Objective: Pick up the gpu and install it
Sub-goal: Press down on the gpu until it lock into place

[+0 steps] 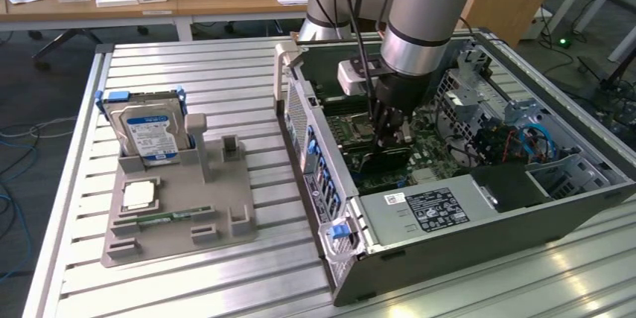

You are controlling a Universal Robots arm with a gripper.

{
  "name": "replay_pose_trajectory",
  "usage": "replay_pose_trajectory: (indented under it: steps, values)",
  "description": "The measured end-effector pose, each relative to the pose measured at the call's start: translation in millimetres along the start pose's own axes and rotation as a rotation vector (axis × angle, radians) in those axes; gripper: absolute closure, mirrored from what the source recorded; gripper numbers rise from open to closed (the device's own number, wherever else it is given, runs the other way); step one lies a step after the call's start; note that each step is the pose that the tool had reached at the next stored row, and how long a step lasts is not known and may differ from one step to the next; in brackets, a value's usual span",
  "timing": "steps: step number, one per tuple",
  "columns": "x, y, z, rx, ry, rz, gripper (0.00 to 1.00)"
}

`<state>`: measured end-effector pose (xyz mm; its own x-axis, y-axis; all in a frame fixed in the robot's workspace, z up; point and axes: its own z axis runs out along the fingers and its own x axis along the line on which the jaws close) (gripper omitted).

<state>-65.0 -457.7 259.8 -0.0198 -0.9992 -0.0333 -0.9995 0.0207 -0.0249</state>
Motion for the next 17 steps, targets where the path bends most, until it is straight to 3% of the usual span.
replay_pose_trajectory:
  steps: [17]
  values:
    - [0.0,-0.1,-0.6,0.0002,-0.0007,0.000,0.89]
